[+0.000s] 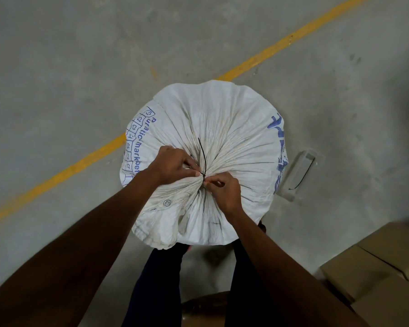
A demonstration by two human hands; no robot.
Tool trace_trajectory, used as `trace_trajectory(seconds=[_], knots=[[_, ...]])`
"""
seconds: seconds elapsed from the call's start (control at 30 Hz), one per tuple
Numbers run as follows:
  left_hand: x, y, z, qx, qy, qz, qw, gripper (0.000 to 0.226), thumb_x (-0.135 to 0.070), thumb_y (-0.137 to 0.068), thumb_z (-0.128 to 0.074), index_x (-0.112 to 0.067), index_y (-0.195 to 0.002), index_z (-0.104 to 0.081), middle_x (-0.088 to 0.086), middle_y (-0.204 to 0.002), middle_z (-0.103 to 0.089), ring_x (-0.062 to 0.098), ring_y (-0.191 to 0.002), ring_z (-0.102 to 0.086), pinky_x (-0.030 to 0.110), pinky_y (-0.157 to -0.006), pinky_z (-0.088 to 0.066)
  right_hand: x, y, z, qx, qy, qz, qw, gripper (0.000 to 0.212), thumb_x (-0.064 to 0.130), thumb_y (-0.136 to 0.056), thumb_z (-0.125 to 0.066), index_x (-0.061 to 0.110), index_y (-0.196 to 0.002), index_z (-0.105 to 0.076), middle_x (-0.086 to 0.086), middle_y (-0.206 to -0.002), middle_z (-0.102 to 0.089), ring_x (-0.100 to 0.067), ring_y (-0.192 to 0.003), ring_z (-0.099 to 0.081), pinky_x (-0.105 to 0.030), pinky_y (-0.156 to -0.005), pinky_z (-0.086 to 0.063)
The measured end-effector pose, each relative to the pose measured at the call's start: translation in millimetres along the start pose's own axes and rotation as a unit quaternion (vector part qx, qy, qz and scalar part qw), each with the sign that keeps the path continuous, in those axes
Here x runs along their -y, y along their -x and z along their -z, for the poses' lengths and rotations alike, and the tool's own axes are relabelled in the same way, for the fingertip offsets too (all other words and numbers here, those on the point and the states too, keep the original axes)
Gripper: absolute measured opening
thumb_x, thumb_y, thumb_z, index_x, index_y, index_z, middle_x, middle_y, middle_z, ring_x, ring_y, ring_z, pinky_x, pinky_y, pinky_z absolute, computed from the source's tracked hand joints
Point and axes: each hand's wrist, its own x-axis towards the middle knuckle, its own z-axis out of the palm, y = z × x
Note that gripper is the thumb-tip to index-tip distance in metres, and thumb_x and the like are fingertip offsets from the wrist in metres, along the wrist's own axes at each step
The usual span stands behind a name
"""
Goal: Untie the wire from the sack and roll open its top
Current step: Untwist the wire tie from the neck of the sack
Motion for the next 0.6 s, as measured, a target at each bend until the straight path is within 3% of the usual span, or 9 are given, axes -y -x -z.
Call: trace_trajectory(seconds=[0.17, 0.27, 0.37, 0.5, 0.6], knots=[[3, 1, -5, -0.019, 0.013, -0.009, 1.0, 0.033, -0.071, -0.072, -0.067, -0.047, -0.088, -0.083, -0.061, -0.073, -0.051, -0.029, -0.089, -0.055, 0.055, -0.114, -0.036, 2, 1, -6, 0.003, -0.057, -0.013, 0.998, 0.011, 0.044, -0.064, -0.083, 0.046, -0.075, -0.08, 0.001, -0.096, -0.074, -0.016, -0.096, -0.072, -0.056, -0.097, -0.054], [6, 4, -8, -0.036, 0.02, -0.015, 0.999, 0.034, -0.073, -0.072, -0.066, -0.047, -0.086, -0.083, -0.057, -0.069, -0.054, -0.02, -0.09, -0.062, 0.056, -0.108, -0.043, 2, 0, -8, 0.019, -0.056, -0.012, 0.998, 0.009, 0.039, -0.066, -0.084, 0.041, -0.074, -0.08, 0.0, -0.099, -0.074, -0.012, -0.095, -0.072, -0.056, -0.098, -0.054], [6, 5, -12, -0.048, 0.027, -0.016, 0.998, 0.034, -0.072, -0.071, -0.066, -0.046, -0.086, -0.083, -0.058, -0.068, -0.052, -0.023, -0.087, -0.059, 0.056, -0.104, -0.046, -2, -4, -7, 0.043, -0.028, -0.018, 0.999, 0.012, 0.044, -0.065, -0.081, 0.037, -0.074, -0.08, 0.006, -0.101, -0.072, -0.008, -0.095, -0.07, -0.056, -0.1, -0.052], [4, 3, -18, -0.059, 0.028, -0.017, 0.998, 0.033, -0.072, -0.072, -0.068, -0.047, -0.086, -0.083, -0.056, -0.066, -0.052, -0.019, -0.087, -0.06, 0.058, -0.106, -0.044, -6, -6, -2, 0.047, -0.003, 0.011, 0.999, 0.003, 0.031, -0.068, -0.076, 0.032, -0.068, -0.074, 0.009, -0.091, -0.063, -0.01, -0.088, -0.064, -0.046, -0.088, -0.054], [2, 5, -22, -0.062, 0.019, -0.017, 0.998, 0.033, -0.074, -0.073, -0.067, -0.047, -0.085, -0.083, -0.054, -0.073, -0.058, -0.017, -0.088, -0.062, 0.058, -0.11, -0.039, -9, -4, -1, 0.048, -0.002, 0.035, 0.998, 0.004, 0.038, -0.063, -0.07, 0.036, -0.066, -0.068, 0.007, -0.089, -0.062, -0.013, -0.088, -0.062, -0.041, -0.085, -0.051]])
